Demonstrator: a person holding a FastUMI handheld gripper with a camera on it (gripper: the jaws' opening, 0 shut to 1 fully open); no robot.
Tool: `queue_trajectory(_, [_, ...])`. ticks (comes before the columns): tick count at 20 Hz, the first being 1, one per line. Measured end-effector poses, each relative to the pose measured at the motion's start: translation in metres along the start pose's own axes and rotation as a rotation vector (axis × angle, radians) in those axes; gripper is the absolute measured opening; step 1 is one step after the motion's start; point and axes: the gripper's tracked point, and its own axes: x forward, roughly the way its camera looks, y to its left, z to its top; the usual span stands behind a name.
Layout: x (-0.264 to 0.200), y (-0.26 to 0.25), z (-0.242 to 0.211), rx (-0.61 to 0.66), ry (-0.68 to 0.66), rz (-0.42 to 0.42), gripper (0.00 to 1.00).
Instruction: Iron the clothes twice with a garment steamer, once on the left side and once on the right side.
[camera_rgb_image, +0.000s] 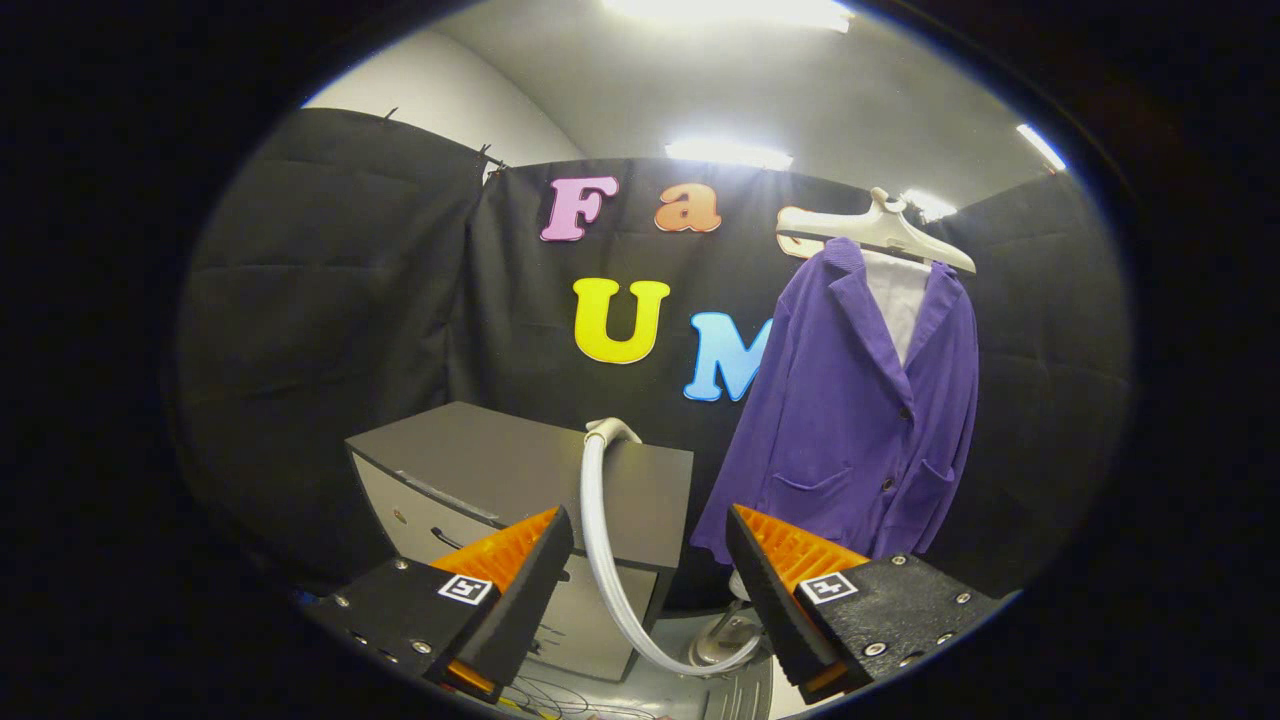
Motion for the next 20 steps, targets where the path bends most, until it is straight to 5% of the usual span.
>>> queue_trajectory(5, [0.041,0.010,0.040,0.136,0.012,0.058,0.95])
queue_trajectory(12, [0.154,0.006,0.060,0.165,0.117,-0.052,0.94])
queue_trajectory(20, [0.293,0.017,0.033,0.120,0.416,-0.161,0.95])
